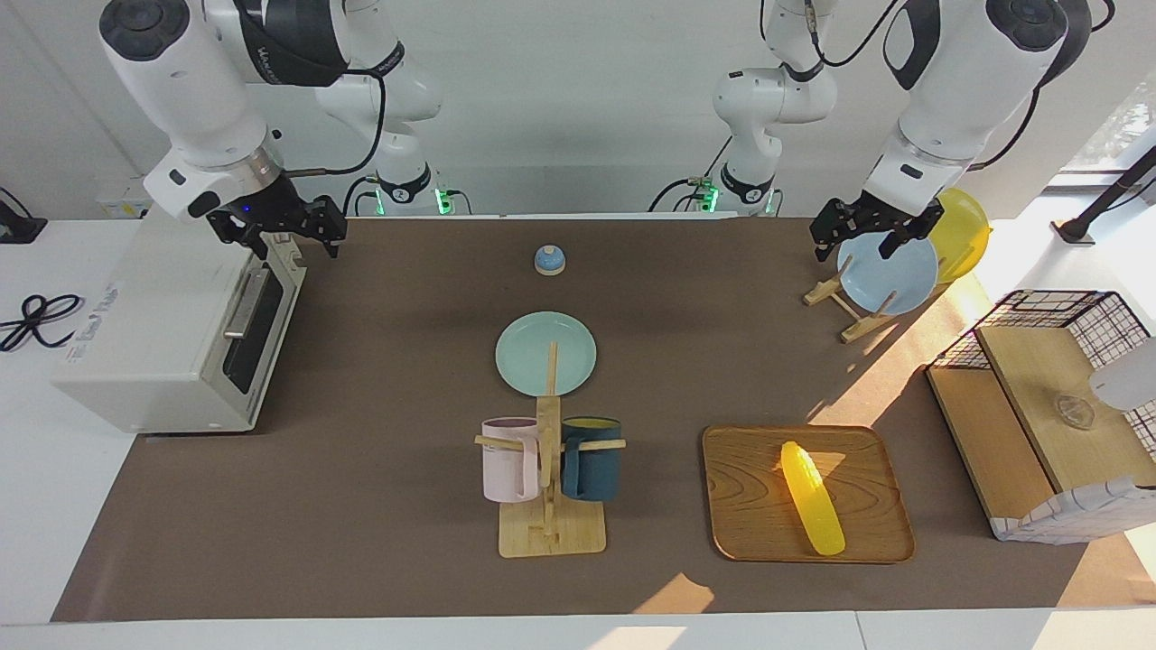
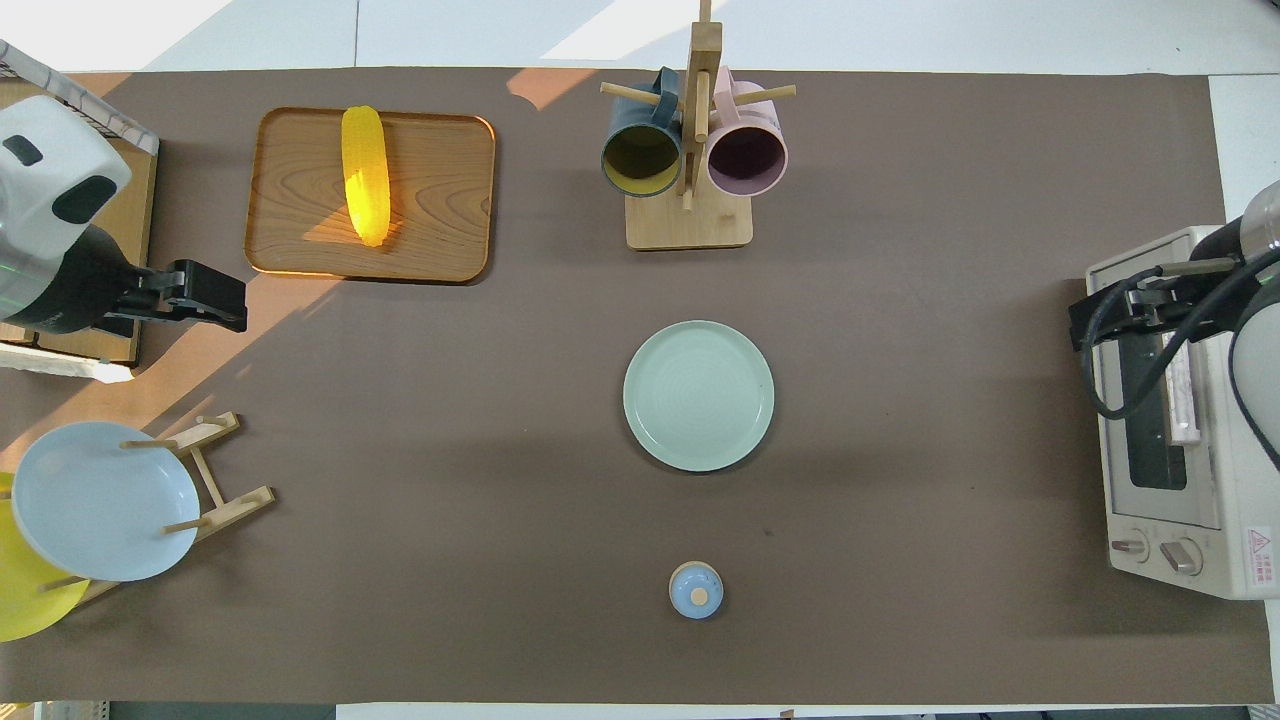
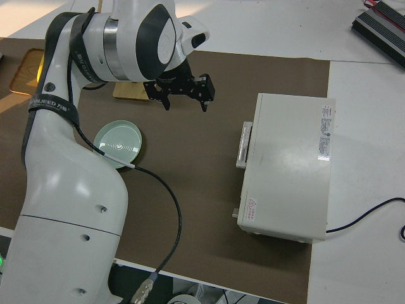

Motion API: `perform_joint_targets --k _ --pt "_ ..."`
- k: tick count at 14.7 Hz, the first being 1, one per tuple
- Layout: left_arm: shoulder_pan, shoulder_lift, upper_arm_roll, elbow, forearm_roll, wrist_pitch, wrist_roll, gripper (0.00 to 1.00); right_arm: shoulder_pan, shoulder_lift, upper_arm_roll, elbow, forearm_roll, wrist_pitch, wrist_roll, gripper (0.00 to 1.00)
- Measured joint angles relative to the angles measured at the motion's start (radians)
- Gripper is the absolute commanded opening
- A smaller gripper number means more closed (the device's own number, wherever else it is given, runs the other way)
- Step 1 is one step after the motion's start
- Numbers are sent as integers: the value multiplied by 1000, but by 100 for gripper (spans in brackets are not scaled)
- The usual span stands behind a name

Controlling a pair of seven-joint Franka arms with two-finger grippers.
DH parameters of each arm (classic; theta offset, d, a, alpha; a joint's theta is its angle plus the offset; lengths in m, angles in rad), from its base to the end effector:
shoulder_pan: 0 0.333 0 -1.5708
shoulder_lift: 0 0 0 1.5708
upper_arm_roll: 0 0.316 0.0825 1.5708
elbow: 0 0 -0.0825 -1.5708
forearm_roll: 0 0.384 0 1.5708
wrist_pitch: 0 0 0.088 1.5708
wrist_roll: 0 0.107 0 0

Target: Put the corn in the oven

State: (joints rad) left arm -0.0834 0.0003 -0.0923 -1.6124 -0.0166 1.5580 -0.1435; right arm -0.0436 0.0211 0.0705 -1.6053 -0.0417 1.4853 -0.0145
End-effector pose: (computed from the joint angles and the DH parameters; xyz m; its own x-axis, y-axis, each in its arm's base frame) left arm 0.5429 -0.0982 0.6037 0.9979 -0.0321 -0.0565 -0.0317 -0.9995 0.0086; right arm 0.5491 0.0096 0.5900 0.9893 0.0377 -0.1411 0.0435 -0.9983 0.0381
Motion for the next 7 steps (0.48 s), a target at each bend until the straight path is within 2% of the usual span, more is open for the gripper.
perform_joint_targets --k 6,7 --pt "0 0 0 1 0 19 0 100 -9 0 -1 -3 0 0 0 99" --pt "0 0 0 1 0 19 0 100 -19 0 -1 -5 0 4 0 76"
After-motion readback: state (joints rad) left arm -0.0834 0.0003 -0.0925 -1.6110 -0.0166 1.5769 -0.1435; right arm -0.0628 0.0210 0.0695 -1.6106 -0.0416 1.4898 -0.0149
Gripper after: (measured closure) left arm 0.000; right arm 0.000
